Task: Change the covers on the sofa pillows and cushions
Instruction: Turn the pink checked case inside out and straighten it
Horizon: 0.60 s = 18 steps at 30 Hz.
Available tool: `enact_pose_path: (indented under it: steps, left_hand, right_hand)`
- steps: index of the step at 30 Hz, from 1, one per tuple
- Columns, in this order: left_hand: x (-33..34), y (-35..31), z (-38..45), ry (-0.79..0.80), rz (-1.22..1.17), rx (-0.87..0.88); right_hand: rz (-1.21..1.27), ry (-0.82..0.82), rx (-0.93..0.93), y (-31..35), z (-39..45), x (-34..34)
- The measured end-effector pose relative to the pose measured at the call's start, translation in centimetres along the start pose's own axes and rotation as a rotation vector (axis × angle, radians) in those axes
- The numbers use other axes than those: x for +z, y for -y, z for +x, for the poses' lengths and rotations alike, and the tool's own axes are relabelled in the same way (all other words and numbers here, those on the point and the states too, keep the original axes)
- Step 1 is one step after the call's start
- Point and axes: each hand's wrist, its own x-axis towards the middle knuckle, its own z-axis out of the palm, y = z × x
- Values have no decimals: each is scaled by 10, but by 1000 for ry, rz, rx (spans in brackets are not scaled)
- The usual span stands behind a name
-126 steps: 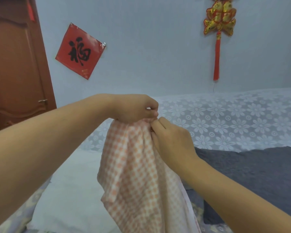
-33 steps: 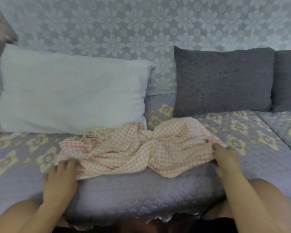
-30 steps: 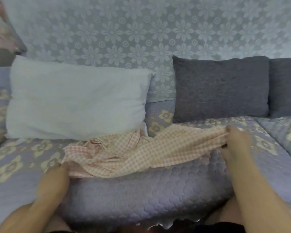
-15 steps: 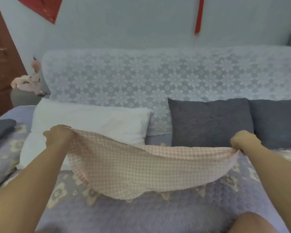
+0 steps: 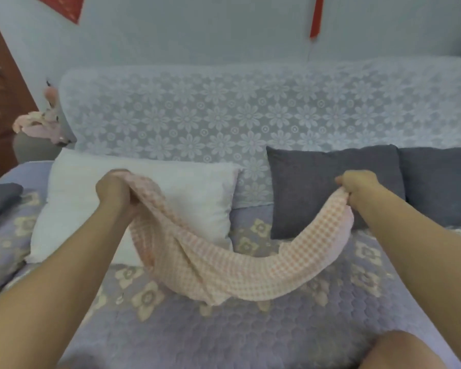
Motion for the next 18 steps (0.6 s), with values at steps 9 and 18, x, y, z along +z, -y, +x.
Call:
enact_pose_path:
  steps: [9,18]
  left_hand:
    - [160,-161,-78,812,191,328]
    - [175,-122,-122,1075,749,688]
  right_hand:
    - [368,631,-478,213,-104,14]
    - [233,746,-588,196,-166,50]
